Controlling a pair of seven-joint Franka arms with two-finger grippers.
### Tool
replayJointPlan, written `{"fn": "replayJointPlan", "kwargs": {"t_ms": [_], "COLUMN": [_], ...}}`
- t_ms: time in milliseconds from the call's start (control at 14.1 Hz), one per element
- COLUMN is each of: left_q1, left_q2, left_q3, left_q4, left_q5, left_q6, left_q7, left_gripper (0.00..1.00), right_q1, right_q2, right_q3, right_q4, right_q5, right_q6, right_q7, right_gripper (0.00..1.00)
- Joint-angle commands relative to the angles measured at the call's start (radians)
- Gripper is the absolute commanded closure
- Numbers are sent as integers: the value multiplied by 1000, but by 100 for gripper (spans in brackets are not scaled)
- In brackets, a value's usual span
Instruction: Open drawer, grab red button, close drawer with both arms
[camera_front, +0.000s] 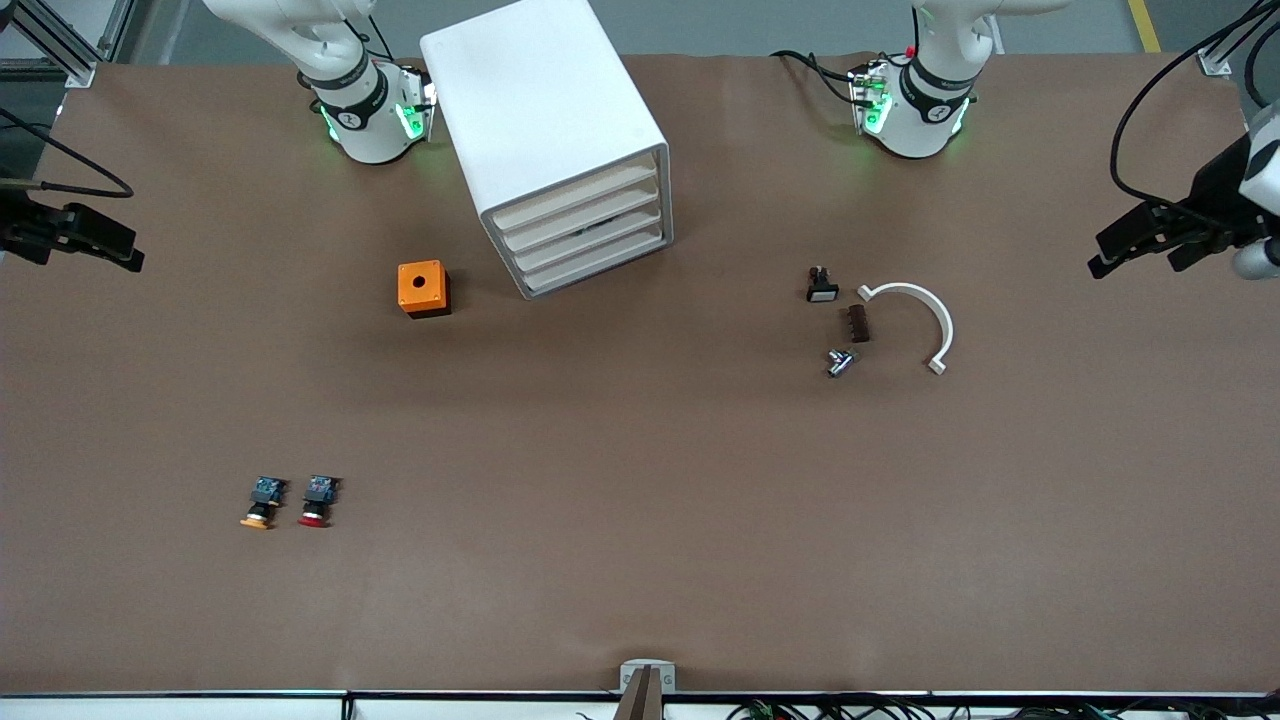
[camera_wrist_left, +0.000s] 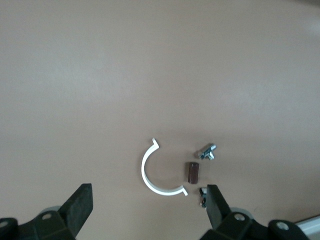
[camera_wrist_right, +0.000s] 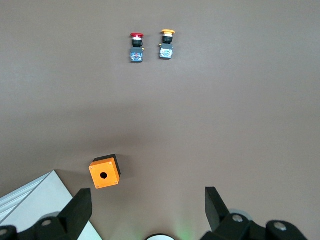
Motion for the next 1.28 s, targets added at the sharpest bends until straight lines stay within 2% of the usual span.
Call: {"fn": "replayJointPlan", "kwargs": {"t_ms": [0, 142, 283, 496, 638, 921, 1205], "left_q1": [-2, -4, -4, -11, -15, -13, -18], "left_q2": [89, 149, 149, 151, 151, 147, 138], "left_q3": [5, 5, 4, 3, 2, 0, -21], "left_q4": [134, 210, 218, 217, 218, 229, 235], "left_q5": [22, 22, 22, 34, 42, 43, 43], "left_q6": [-12, -41, -47, -47, -56, -101, -118], "left_q7": [10, 8, 10, 11, 11, 89, 64], "left_gripper": [0, 0, 0, 0, 0, 0, 0], "right_q1": [7, 4, -9, -18, -16, 8, 7], "right_q2": [-5, -5, -19, -116, -151, -152, -152], "right_q3": [1, 2, -6, -6, -4, 4, 1], "right_q4": [-5, -16, -48, -187, -238, -232, -217], "right_q5": [12, 20, 77, 85, 85, 85, 85], "right_q6": [-12, -9, 8, 110, 140, 142, 143], "right_q7": [20, 21, 18, 20, 30, 56, 55], "right_gripper": [0, 0, 0, 0, 0, 0, 0]}}
